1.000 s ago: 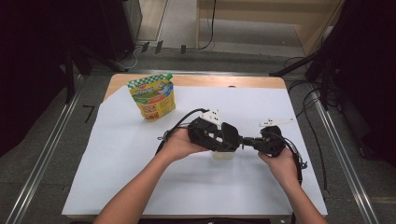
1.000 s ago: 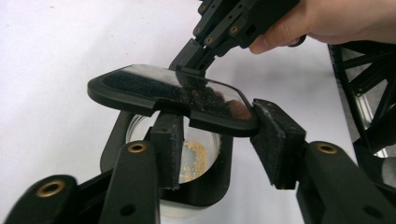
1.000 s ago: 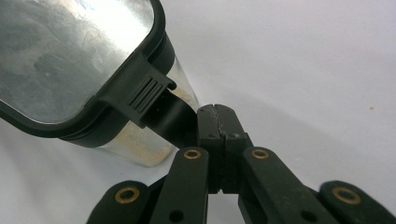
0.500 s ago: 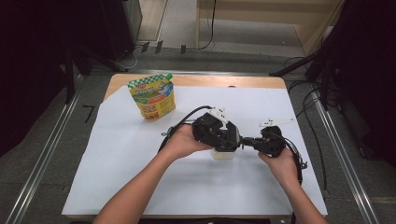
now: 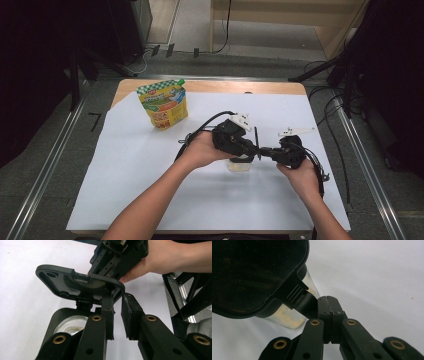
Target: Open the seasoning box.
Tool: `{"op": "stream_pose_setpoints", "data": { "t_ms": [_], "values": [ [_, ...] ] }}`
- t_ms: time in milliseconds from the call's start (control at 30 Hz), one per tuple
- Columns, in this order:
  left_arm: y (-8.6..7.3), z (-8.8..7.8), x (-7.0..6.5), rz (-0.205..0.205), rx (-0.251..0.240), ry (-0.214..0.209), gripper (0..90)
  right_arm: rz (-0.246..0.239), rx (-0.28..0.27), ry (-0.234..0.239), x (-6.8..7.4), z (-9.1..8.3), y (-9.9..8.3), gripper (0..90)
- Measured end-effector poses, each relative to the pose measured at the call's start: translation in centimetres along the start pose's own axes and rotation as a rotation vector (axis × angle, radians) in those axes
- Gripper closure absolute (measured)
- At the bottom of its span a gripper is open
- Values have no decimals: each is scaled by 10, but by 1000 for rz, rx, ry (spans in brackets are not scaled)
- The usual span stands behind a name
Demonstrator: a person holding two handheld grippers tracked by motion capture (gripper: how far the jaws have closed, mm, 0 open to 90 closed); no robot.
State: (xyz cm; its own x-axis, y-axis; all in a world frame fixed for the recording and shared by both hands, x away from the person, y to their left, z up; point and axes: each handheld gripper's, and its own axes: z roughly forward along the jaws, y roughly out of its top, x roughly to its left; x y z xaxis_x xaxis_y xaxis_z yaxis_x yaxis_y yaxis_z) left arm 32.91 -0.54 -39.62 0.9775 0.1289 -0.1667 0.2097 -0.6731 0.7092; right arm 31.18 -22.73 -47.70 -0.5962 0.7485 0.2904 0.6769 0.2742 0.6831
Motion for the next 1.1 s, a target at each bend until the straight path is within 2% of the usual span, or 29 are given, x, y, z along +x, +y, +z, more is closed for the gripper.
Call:
{"op": "stream_pose_setpoints", "data": {
  "t_ms": [133,333,500,733,867,1000,1100],
  "values": [
    [5,5,0,3,7,-13,809,1,-1,4,1,0,-1,900],
    [9,11,3,-22,1,-44,808,7,-1,-4,3,1,-1,900],
    [9,14,3,-17,7,-41,808,7,-4,-12,4,1,-1,900],
    [8,17,6,-50,16,-61,799,-5,-3,-5,3,0,-2,900],
    [4,9,5,-64,1,-49,765,-8,-12,2,3,-4,-2,900],
    [-1,-6,4,-75,-22,-44,697,-11,-24,0,4,-11,-4,900],
    [-9,-18,5,-105,-42,-10,626,-1,-30,3,5,-19,-7,900]
  ]
}}
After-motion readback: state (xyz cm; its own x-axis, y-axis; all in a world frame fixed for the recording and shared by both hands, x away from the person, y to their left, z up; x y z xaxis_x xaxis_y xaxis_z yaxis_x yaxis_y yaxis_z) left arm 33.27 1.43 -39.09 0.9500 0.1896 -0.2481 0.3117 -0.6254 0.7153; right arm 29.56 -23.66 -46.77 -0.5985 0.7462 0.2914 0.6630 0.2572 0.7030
